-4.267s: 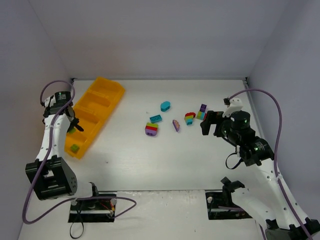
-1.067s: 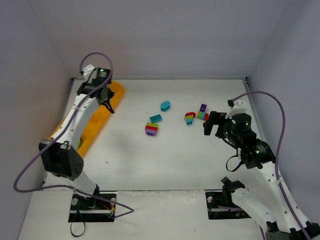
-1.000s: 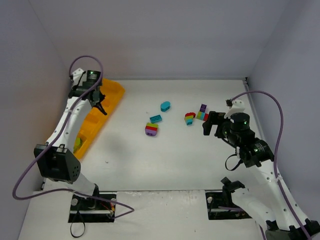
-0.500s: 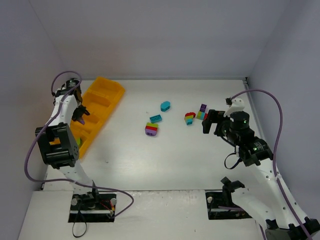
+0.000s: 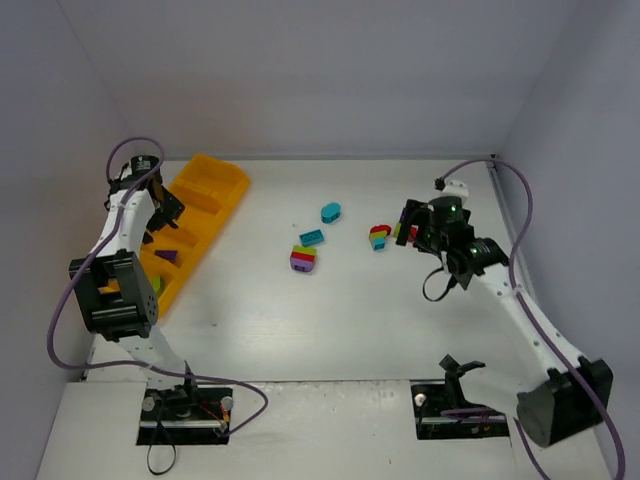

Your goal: Sort the legos into containers by color

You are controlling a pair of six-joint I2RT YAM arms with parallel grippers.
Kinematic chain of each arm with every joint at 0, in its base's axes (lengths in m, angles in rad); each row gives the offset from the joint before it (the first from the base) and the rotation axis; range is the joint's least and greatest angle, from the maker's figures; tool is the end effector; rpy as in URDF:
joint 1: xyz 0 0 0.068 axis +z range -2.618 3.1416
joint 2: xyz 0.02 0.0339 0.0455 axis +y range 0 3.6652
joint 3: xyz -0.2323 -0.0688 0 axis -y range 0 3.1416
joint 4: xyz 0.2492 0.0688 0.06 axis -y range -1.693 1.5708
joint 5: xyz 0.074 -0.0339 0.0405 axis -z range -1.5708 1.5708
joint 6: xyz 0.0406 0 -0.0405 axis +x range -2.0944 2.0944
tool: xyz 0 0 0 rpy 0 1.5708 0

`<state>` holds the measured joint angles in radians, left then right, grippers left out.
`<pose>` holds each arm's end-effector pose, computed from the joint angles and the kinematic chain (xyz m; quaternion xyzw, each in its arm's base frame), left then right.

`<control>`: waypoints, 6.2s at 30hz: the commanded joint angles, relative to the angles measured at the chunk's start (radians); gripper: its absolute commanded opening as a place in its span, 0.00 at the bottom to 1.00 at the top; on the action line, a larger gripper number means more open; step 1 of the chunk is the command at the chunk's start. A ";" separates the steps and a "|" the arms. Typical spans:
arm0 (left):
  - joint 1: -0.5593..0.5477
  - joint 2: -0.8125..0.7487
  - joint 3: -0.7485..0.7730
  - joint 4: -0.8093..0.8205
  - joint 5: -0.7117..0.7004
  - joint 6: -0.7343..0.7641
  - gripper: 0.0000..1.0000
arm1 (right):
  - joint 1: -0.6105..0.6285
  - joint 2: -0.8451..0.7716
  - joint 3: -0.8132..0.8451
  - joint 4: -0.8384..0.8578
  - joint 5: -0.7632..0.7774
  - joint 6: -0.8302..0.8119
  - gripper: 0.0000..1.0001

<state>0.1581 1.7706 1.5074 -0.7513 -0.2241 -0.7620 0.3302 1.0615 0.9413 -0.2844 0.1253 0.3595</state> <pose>0.3761 0.0691 0.2378 -0.4518 0.8426 0.0215 0.2925 0.2536 0.0816 0.3010 0.0467 0.8325 0.1366 0.5348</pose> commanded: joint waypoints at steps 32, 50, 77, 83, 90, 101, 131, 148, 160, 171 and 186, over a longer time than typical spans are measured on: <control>-0.241 -0.675 -0.268 0.081 0.342 0.303 0.85 | -0.117 0.927 0.461 0.275 0.146 0.026 0.19; -0.316 -0.603 -0.228 0.349 0.764 0.184 0.85 | 0.070 0.275 -0.001 0.705 -0.358 -0.260 0.00; -0.677 -0.327 -0.124 0.696 0.772 -0.066 0.85 | 0.276 0.146 0.008 0.711 -0.500 -0.249 0.00; -0.690 -0.297 -0.130 0.734 0.766 -0.097 0.73 | 0.288 0.150 0.013 0.722 -0.495 -0.238 0.00; -0.690 -0.284 -0.147 0.782 0.795 -0.115 0.20 | 0.288 0.158 0.011 0.718 -0.477 -0.238 0.04; -0.518 -0.355 -0.200 0.580 0.671 -0.008 0.03 | 0.288 0.175 0.042 0.637 -0.380 -0.229 0.89; 0.067 -0.095 -0.121 0.277 0.061 0.153 0.56 | 0.273 -0.009 -0.087 0.502 -0.176 -0.252 0.91; -0.325 -0.153 0.029 0.337 0.238 0.461 0.69 | 0.257 -0.009 -0.084 0.487 -0.144 -0.258 0.91; -0.584 0.258 0.356 0.231 0.557 0.750 0.69 | 0.254 -0.089 -0.098 0.409 -0.139 -0.237 0.91; -0.664 0.432 0.458 0.178 0.585 0.822 0.69 | 0.254 -0.166 -0.124 0.346 -0.128 -0.192 0.91; -0.666 0.483 0.412 0.207 0.466 0.819 0.58 | 0.254 -0.179 -0.130 0.333 -0.128 -0.185 0.91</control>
<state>-0.5106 2.2776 1.9022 -0.5816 0.2783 0.0490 0.5896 0.8883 0.7998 -0.0002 -0.0250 0.1711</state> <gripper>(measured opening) 0.587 0.911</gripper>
